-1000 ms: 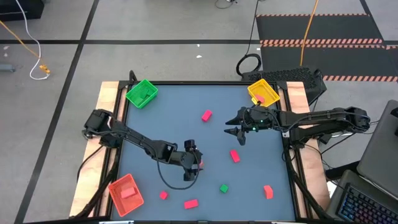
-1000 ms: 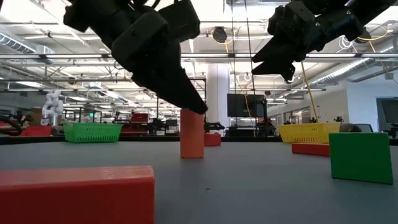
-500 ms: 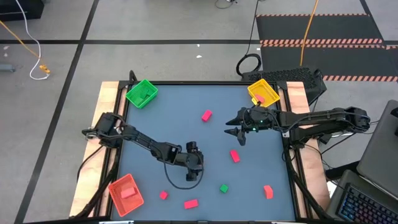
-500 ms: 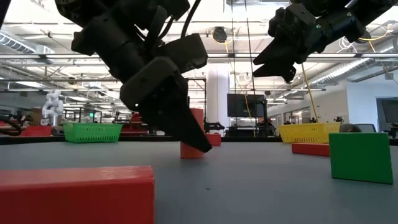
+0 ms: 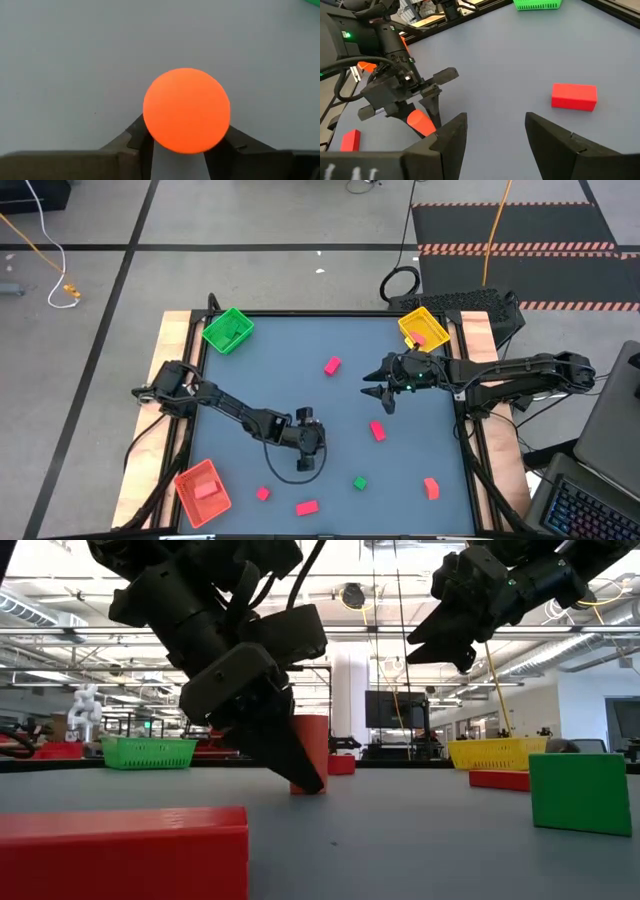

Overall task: Sort & place blocks by color
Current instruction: Put the orange block into the orange bin

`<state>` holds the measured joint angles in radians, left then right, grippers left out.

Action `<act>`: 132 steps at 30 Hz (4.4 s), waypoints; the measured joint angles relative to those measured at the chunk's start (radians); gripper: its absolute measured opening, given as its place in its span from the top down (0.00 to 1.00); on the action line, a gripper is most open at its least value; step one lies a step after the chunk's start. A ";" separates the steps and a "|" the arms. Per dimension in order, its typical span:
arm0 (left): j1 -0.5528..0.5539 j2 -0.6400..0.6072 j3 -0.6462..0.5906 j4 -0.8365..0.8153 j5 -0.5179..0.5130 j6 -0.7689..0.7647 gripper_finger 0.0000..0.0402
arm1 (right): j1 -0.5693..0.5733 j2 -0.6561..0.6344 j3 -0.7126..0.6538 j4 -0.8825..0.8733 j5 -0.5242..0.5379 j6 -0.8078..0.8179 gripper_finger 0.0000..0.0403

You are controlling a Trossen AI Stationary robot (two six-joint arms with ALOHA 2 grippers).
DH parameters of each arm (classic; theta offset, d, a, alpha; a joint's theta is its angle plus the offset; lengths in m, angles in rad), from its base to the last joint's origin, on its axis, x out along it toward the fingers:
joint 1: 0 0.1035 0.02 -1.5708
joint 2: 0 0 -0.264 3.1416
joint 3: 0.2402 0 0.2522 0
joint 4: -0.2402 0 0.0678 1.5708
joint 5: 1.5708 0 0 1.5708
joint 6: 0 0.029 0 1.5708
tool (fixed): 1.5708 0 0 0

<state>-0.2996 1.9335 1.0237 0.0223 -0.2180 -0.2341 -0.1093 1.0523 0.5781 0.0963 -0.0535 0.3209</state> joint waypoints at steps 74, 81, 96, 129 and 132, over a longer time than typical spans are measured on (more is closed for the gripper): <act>-0.647 -0.513 0.001 -1.022 0.231 -1.217 0.12 | 0.081 -0.122 0.000 -0.055 -0.046 0.016 0.51; -0.471 -0.513 0.001 -0.994 -0.068 -0.854 0.25 | 0.082 -0.050 0.000 -0.056 0.005 0.006 0.51; -0.068 -0.513 0.001 -0.510 -0.331 -0.156 0.41 | 0.188 0.037 0.025 -0.202 0.070 0.078 0.51; 0.122 -0.512 0.000 -0.484 -0.129 -0.056 0.42 | 0.150 0.259 0.211 -0.414 0.273 -0.061 0.51; 0.121 -0.512 0.000 -0.485 -0.135 -0.053 0.42 | 0.148 0.259 0.202 -0.355 0.270 -0.086 0.51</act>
<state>-0.1783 1.4212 1.0241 -0.4625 -0.3526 -0.2867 0.0384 1.3117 0.7801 -0.2582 0.2165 0.2346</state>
